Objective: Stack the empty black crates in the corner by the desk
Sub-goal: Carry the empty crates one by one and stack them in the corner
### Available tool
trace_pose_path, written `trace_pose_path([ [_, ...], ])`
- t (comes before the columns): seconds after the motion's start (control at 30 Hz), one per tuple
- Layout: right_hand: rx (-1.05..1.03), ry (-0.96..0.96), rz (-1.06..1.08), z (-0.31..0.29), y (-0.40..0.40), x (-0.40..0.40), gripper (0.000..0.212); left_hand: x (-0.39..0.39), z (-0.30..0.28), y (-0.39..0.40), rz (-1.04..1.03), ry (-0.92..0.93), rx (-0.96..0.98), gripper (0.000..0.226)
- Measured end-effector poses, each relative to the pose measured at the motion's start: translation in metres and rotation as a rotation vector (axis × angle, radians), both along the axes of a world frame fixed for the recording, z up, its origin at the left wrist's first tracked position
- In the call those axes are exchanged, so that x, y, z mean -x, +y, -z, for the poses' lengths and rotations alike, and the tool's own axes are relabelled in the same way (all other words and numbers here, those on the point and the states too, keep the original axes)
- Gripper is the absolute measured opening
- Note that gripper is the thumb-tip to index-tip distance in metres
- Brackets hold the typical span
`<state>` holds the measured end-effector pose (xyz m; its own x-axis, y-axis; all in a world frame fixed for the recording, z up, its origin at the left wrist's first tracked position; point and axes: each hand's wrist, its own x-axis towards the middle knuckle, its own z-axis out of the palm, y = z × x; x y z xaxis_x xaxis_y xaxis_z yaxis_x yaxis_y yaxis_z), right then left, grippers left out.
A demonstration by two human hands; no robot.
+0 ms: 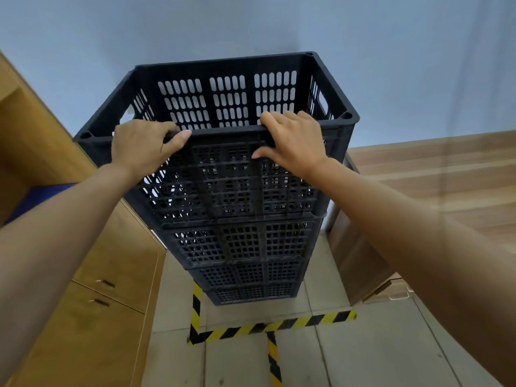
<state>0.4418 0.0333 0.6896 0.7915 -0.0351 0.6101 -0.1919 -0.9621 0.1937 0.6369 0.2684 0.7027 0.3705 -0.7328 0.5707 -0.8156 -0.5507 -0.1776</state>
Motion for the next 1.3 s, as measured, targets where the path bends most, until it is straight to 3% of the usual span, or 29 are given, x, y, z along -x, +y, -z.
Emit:
trace_pose_path([
  [0.2, 0.000, -0.011, -0.029, 0.000, -0.008, 0.002, 0.060, 0.008, 0.003, -0.002, 0.014, 0.017, 0.003, 0.052],
  [0.4, -0.007, -0.027, -0.058, -0.001, -0.019, 0.000, 0.059, 0.011, 0.003, -0.010, -0.048, 0.002, -0.010, 0.078],
  [1.07, 0.010, 0.037, -0.172, -0.014, -0.114, -0.024, 0.062, 0.042, 0.000, -0.081, -0.226, -0.008, 0.051, 0.075],
  [1.3, -0.057, 0.067, -0.108, -0.014, -0.118, -0.014, 0.061, 0.054, -0.003, -0.086, -0.226, -0.040, 0.047, 0.078],
])
